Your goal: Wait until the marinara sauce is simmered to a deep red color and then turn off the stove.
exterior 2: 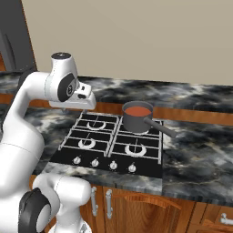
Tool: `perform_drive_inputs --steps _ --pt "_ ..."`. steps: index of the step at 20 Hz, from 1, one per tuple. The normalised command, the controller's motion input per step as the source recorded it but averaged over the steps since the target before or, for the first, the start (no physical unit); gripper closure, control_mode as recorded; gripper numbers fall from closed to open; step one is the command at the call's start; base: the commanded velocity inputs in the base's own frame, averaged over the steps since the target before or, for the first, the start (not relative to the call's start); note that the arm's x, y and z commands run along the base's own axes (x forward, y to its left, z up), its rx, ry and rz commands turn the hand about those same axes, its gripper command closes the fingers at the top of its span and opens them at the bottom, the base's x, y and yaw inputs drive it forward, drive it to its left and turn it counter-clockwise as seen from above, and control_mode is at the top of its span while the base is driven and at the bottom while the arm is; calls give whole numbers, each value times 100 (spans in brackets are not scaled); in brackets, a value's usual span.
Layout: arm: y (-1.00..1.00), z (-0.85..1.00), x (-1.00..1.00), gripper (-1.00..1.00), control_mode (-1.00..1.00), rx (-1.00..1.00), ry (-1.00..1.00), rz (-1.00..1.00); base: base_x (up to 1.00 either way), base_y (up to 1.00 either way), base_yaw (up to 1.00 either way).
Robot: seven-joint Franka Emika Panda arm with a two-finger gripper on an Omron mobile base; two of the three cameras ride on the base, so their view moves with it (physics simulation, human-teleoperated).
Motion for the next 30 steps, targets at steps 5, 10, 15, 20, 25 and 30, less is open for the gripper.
perform_drive_inputs --steps 5,10,15,20,25,30 --pt "0 0 0 -100 -100 0 0 0 0 0 0" --pt "0 0 0 -100 -100 0 0 0 0 0 0" --pt "0 0 0 -100 -100 0 0 0 0 0 0" --pt "0 0 0 -100 -100 0 0 0 0 0 0" --pt "0 0 0 -100 -100 0 0 0 0 0 0" --pt "0 0 0 -100 -100 0 0 0 0 0 0"
